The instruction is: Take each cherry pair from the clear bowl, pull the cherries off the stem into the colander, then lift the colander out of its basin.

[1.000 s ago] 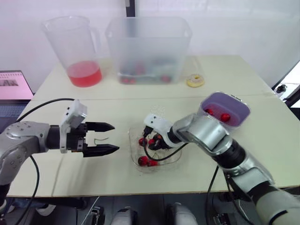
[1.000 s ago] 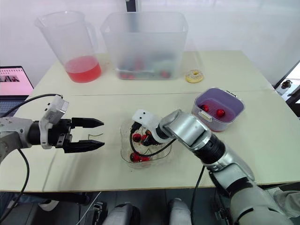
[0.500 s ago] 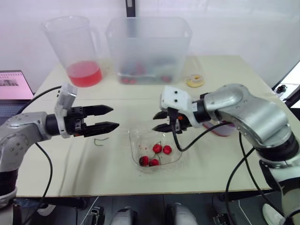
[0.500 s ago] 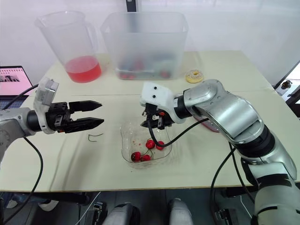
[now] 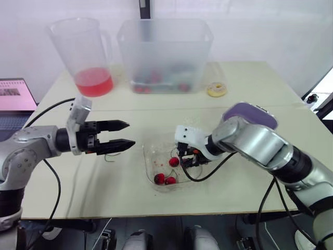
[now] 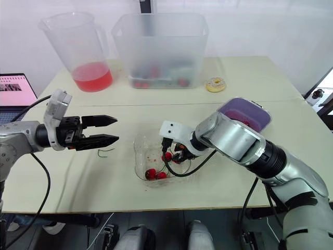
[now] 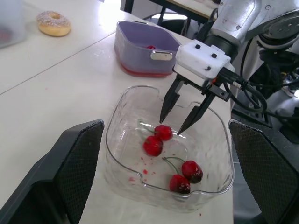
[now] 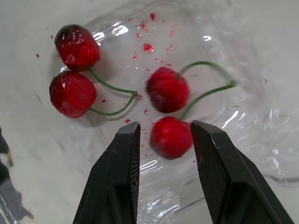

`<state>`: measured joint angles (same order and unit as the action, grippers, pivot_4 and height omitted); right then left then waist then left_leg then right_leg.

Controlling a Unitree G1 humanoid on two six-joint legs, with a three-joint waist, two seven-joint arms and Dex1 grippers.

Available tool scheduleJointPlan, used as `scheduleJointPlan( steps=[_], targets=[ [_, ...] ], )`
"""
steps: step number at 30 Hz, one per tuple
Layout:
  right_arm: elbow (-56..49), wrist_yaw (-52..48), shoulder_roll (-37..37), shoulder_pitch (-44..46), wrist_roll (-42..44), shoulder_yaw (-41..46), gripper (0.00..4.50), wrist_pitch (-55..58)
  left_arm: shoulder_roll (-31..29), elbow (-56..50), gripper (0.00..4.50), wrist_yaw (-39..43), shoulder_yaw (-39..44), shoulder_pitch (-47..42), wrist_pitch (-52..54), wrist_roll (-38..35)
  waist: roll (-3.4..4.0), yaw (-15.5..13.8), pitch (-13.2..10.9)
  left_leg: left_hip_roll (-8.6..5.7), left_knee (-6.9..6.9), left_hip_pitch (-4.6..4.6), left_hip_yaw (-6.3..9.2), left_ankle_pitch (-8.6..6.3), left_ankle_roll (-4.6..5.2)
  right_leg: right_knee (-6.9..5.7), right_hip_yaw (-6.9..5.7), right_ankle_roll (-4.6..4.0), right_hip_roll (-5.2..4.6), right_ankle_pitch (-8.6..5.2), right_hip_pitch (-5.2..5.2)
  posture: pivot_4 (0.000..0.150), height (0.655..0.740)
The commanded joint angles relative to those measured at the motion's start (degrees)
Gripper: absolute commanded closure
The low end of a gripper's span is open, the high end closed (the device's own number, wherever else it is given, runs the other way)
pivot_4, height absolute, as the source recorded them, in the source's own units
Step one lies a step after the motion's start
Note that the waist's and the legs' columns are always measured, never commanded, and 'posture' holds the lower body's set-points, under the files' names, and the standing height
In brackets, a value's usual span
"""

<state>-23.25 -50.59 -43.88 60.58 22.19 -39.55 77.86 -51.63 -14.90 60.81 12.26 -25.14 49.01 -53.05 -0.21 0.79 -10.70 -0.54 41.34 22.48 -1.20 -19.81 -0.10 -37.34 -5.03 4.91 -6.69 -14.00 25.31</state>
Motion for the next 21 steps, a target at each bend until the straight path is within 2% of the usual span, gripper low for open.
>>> scheduleJointPlan(
  steps=[1, 6, 11, 12, 15, 21],
  targets=[
    [0.4, -0.9, -0.1, 2.6, -2.0, -2.8, 2.75, -2.5, 0.2, -1.9, 0.0, -0.2, 0.9, 0.2, -1.1, 0.0, 0.0, 0.0, 0.0, 0.0, 0.0, 0.0, 0.0, 0.0, 0.0, 0.0, 0.0, 0.0, 0.01, 0.0, 0.0, 0.15, 0.6863],
    [2.5, -1.3, -0.9, 4.4, -7.9, -9.4, 2.75, -7.6, 0.9, -3.7, 0.0, -1.1, 1.6, 1.7, -0.9, -0.4, 0.0, 0.0, 0.0, 0.0, 0.01, 0.0, 0.0, 0.0, 0.0, 0.0, 0.0, 0.0, -0.01, 0.0, 0.0, 0.15, 0.6863],
    [2.2, -3.4, -0.4, 5.8, -8.0, -7.6, 2.75, -7.5, 1.1, -5.6, 0.0, -2.0, 2.6, 4.0, -0.6, -1.2, 0.0, 0.0, 0.0, 0.0, 0.01, 0.0, 0.01, 0.0, 0.0, 0.0, 0.0, 0.0, -0.01, 0.0, 0.0, 0.15, 0.6863],
    [1.8, -3.5, -0.6, 6.1, -8.3, -7.4, 2.19, -7.5, 1.1, -5.7, 0.0, -2.1, 2.7, 4.3, -0.6, -1.3, 0.0, 0.0, 0.0, 0.0, 0.01, 0.0, 0.0, 0.0, 0.0, 0.0, 0.0, 0.0, -0.02, 0.0, 0.0, 0.15, 0.6863],
    [1.0, -3.7, -0.7, 6.5, -8.9, -7.5, 0.98, -7.1, 1.2, -5.8, 0.0, -2.4, 2.7, 4.4, -0.6, -1.5, 0.0, 0.0, 0.0, 0.0, 0.02, 0.0, 0.01, 0.0, 0.0, 0.0, 0.0, 0.0, -0.02, 0.0, 0.0, 0.15, 0.6863],
    [1.6, -4.4, -1.0, 6.2, -10.3, -9.4, 0.98, -6.6, 1.4, -5.8, 0.0, -2.6, 2.1, 4.0, -0.9, -1.4, 0.0, 0.0, 0.0, 0.0, 0.02, 0.0, 0.01, 0.0, 0.0, 0.0, 0.0, 0.0, -0.02, 0.0, 0.0, 0.15, 0.6863]
  ],
)
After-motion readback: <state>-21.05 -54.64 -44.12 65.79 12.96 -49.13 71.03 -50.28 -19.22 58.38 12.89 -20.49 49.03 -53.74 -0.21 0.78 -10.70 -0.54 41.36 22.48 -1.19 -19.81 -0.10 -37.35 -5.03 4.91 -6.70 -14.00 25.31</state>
